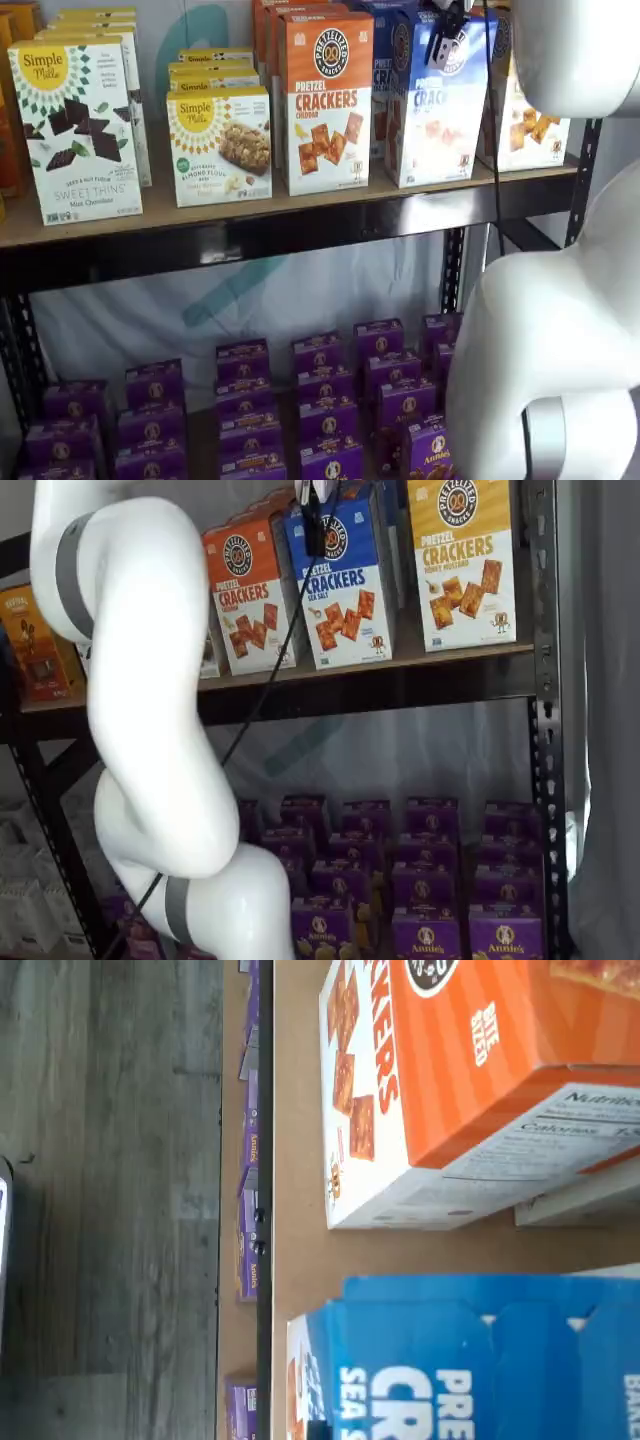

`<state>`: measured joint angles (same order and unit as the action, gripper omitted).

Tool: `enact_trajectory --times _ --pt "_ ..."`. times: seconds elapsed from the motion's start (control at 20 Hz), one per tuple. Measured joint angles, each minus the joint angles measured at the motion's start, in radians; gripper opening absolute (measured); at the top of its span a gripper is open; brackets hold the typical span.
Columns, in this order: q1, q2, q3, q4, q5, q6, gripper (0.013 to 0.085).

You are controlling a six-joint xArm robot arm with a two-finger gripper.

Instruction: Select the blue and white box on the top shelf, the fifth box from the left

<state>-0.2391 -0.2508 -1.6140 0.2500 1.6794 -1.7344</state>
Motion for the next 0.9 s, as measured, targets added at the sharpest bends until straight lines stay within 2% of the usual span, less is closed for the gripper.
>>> enact_trajectory --times 0.5,0.9 --pt "-0.010 -0.013 -0.022 0.009 0.086 0.004 0.0570" --pt "-0.050 -0.055 -0.022 0.012 0.183 -0.022 0.0570"
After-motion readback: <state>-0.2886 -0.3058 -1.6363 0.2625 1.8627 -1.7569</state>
